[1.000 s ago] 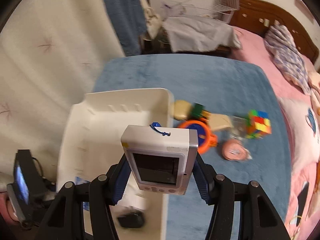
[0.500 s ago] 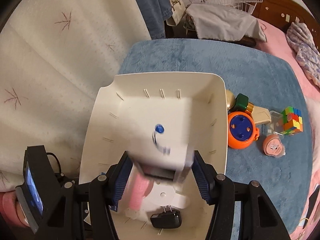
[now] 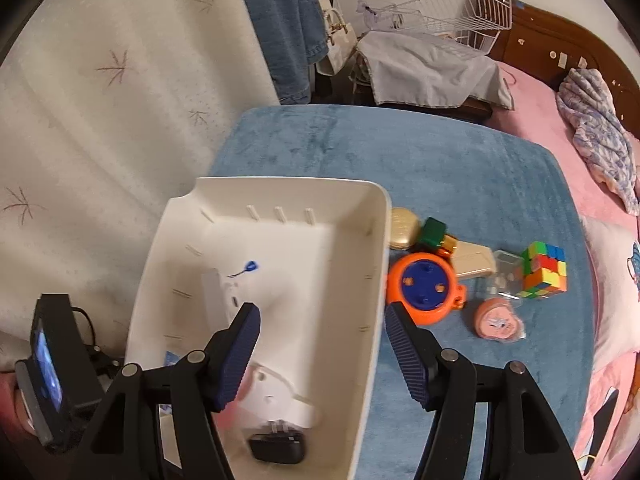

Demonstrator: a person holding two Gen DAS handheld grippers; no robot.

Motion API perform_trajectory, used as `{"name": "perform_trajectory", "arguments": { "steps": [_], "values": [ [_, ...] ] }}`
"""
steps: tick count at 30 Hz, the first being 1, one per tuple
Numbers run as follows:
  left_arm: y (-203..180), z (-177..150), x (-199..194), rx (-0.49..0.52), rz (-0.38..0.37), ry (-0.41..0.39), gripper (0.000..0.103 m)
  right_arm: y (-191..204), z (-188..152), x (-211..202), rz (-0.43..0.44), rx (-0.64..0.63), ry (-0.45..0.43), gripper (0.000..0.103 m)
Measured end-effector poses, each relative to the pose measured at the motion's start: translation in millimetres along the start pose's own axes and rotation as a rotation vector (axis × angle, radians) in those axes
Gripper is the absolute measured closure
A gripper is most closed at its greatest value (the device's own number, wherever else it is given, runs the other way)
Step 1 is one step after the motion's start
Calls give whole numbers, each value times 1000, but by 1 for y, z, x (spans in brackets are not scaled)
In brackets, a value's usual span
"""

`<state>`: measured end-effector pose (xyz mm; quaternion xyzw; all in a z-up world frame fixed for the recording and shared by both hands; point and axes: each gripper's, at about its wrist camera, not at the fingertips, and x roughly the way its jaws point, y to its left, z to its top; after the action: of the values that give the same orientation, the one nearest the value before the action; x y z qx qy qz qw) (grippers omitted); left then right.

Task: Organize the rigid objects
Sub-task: 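Move the right tool to the pink tape dispenser and grasp it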

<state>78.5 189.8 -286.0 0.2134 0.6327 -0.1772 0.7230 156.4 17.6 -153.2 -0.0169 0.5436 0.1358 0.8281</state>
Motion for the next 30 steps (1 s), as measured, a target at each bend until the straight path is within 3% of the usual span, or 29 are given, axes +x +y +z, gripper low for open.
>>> {"name": "perform_trajectory", "arguments": {
  "steps": [16,23,30],
  "values": [
    [-10,19,8,-46,49,69,88,-118,-10,24,-113,-87,38,30],
    [-11,23,9,-86,68,101,88,-176,-19,48,-46,-41,77,30],
    [-14,25,11,-108,69,113,88,-200,-22,75,27,-4,127,30]
  ]
}}
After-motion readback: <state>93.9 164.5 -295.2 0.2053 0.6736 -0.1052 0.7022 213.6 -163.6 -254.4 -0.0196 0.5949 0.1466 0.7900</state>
